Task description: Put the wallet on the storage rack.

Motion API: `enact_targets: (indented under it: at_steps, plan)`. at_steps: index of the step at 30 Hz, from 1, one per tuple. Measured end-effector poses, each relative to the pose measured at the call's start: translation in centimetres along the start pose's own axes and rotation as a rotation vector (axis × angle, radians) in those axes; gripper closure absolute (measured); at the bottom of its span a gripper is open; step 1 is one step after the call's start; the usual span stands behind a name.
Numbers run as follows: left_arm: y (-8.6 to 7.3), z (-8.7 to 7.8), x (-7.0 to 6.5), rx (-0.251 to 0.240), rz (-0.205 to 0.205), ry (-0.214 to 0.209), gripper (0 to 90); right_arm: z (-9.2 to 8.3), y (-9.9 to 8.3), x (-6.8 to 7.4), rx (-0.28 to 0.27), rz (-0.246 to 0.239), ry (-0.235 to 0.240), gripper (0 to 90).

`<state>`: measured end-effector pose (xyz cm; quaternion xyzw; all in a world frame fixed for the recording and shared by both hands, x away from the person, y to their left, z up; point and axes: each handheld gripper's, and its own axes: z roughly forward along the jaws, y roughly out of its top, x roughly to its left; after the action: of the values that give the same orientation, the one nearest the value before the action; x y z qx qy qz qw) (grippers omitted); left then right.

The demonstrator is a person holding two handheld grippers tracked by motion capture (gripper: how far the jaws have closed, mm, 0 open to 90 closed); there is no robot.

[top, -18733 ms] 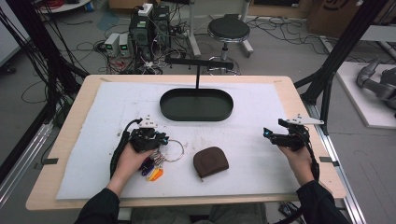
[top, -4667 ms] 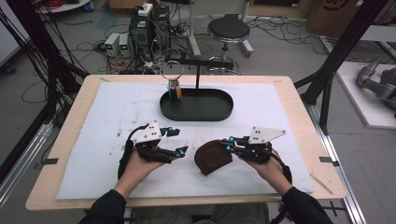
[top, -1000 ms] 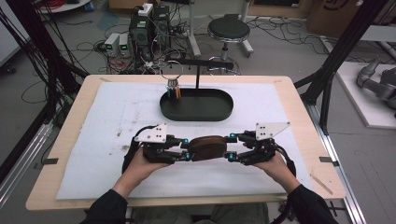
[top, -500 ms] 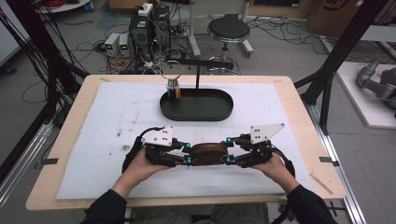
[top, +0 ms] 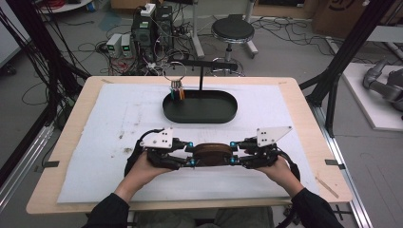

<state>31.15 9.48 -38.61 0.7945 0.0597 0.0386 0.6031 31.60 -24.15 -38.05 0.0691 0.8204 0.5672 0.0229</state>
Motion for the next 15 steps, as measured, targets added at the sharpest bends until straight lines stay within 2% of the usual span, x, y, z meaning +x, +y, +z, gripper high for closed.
enact_targets:
  at_steps: [5, 8, 12, 15]
  plan:
    - [-0.1, -0.9, 0.4, -0.045, -0.04, 0.075, 44.8, -0.1, -0.1, -0.1, 0.001, 0.006, -0.038, 67.9]
    - [-0.2, -1.7, 0.3, -0.06, -0.041, 0.145, 38.8, -0.2, -0.1, -0.2, -0.012, 0.013, -0.069, 68.0]
    - [-0.2, -3.0, -0.2, -0.097, -0.042, 0.241, 36.3, -0.6, -0.1, -0.5, -0.019, 0.027, -0.155, 67.9]
    - [-0.3, -3.9, -0.7, -0.107, -0.037, 0.308, 34.1, -0.9, -0.1, -0.8, -0.013, 0.042, -0.23, 67.9]
